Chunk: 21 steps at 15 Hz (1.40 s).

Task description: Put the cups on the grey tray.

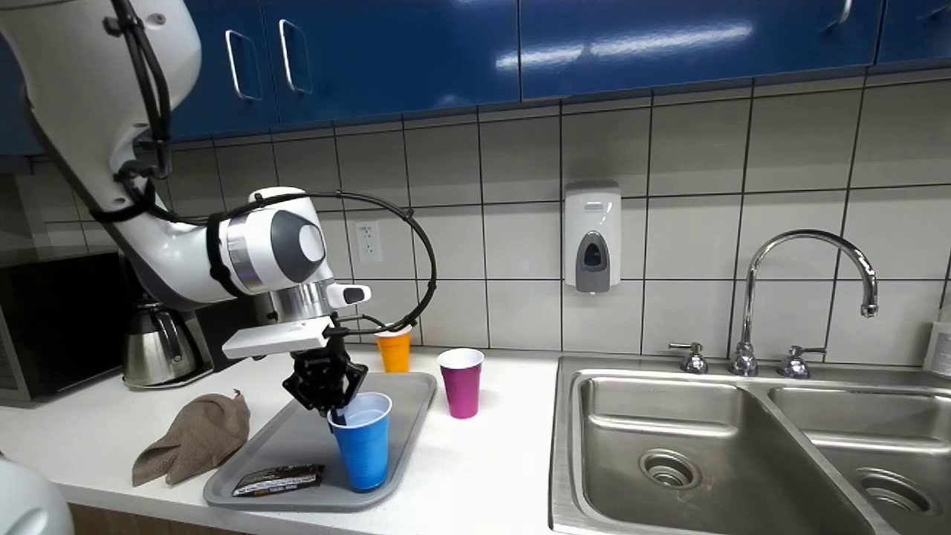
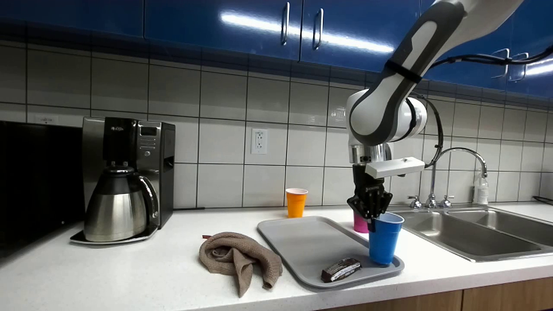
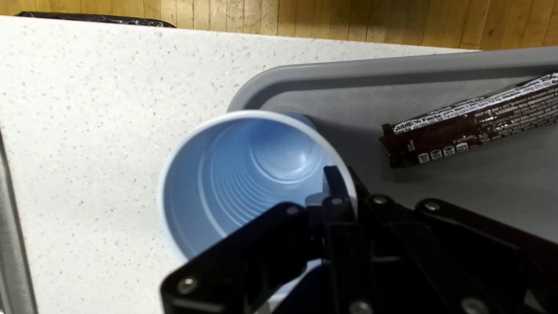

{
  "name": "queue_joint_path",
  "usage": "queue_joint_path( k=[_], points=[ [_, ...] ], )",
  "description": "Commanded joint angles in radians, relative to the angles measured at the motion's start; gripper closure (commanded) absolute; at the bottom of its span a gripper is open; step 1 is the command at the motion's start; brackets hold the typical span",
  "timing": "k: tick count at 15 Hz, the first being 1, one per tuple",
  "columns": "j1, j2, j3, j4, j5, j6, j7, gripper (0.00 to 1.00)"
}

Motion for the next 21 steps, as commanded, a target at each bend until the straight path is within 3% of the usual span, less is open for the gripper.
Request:
queue_joint_path(
  k=[1, 11, 21],
  points=[
    [0.002, 0.006, 0.006, 0.017, -0.041, -0.033, 0.07, 0.71],
    [-0.002, -0.041, -0.002, 0.017, -0.033, -0.072, 0.073, 0.0],
    [-0.03, -0.071, -0.028, 0.117, 0.0, -0.143, 0.049, 0.0]
  ],
)
